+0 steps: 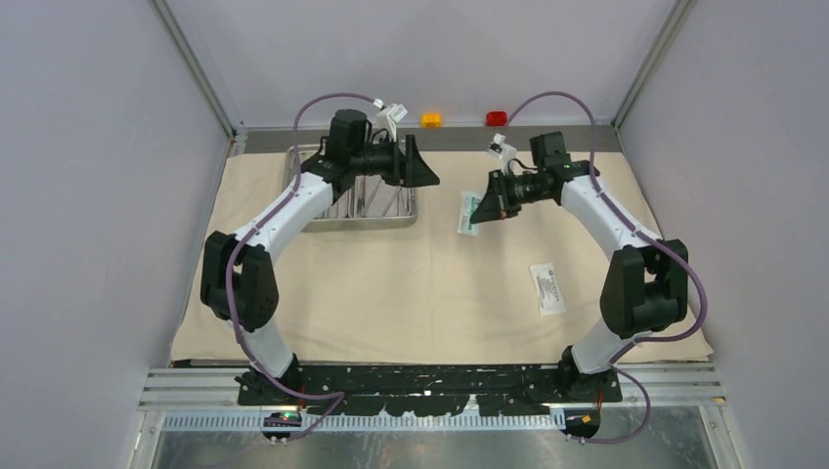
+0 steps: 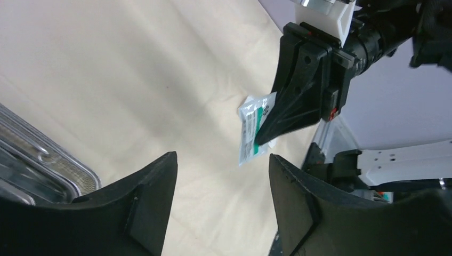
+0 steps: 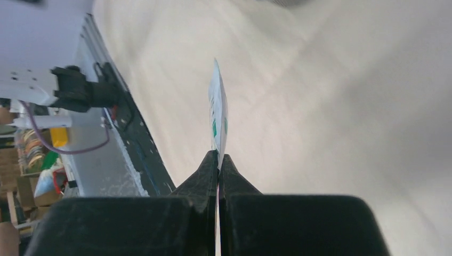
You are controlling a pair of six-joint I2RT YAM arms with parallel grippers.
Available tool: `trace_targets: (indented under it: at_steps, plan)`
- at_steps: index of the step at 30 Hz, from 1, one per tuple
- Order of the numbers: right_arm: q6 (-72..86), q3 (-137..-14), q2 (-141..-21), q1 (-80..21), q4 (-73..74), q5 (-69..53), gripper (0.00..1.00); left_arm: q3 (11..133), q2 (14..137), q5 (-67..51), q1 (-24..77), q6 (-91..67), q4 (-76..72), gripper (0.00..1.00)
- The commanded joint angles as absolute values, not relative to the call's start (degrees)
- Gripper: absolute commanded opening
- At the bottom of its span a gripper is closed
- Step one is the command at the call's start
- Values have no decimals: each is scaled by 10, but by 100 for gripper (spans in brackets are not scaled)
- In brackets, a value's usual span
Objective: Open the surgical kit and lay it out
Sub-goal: Place the medical item in the surgical kit.
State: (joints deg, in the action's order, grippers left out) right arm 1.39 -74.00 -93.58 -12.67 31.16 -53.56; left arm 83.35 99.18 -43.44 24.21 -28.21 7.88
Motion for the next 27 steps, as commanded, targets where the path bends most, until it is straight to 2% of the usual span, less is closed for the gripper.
trace_targets:
  at_steps: [1, 5, 11, 19, 27]
  plan:
    - [-285, -782, -896, -28, 672, -434, 1, 883, 980, -407, 243, -153, 177, 66]
    - [-436, -766, -908, 101, 827, -339, 1, 864, 975, -379, 243, -126, 181, 66]
    - [-513, -709, -957, 229, 840, -260, 1, 857, 987, -376, 243, -123, 179, 66]
    - [-507, -692, -1032, 249, 784, -234, 1, 849, 983, -381, 243, -127, 181, 66]
    - [-488, -730, -1109, 250, 772, -241, 1, 847, 973, -379, 243, -123, 184, 66]
